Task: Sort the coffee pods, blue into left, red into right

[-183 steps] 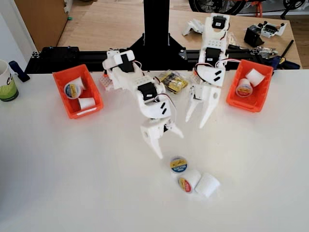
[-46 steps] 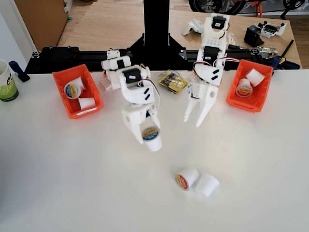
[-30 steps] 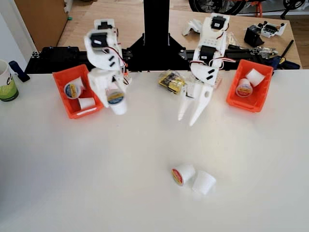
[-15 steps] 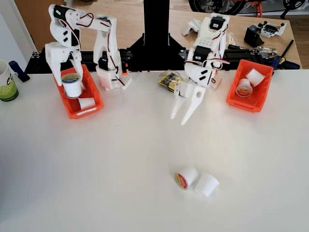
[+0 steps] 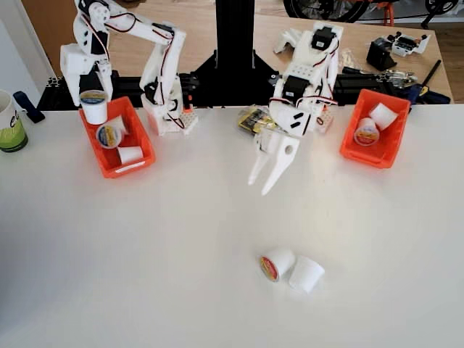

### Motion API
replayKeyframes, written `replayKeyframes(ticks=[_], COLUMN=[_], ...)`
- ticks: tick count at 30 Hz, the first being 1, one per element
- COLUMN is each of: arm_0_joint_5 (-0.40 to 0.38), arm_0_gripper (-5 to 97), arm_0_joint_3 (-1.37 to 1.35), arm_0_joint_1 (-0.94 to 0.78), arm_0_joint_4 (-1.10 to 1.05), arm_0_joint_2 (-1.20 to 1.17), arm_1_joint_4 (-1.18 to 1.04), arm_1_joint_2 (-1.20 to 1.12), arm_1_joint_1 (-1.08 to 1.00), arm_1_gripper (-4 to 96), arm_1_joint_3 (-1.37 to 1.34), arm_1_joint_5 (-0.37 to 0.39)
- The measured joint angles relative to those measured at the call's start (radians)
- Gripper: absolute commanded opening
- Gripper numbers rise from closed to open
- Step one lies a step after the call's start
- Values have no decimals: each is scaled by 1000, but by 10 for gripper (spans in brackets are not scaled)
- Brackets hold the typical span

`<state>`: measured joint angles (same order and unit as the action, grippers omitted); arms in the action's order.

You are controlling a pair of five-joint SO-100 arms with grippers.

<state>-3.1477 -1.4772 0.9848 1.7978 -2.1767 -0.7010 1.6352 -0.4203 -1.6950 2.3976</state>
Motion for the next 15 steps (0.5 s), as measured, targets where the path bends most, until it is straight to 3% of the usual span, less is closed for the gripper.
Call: replayKeyframes(ticks=[6,12,15], arm_0_joint_5=[-2,-2,48], arm_0_gripper=[269,403,411], arm_0_joint_3=[-71,-120,-233], arm_0_joint_1=[103,133,117], arm_0_joint_4=[0,0,-78], arm_0_joint_2=[-81,-141,-233], arm_1_joint_4=[-3,3,-15], arm_1_joint_2=[-129,-218,-267], arm_1_joint_1=[-21,-23,-23], arm_1_gripper=[213,239,257], arm_1_joint_3=[133,215,293], arm_1_joint_5=[9,25,-8])
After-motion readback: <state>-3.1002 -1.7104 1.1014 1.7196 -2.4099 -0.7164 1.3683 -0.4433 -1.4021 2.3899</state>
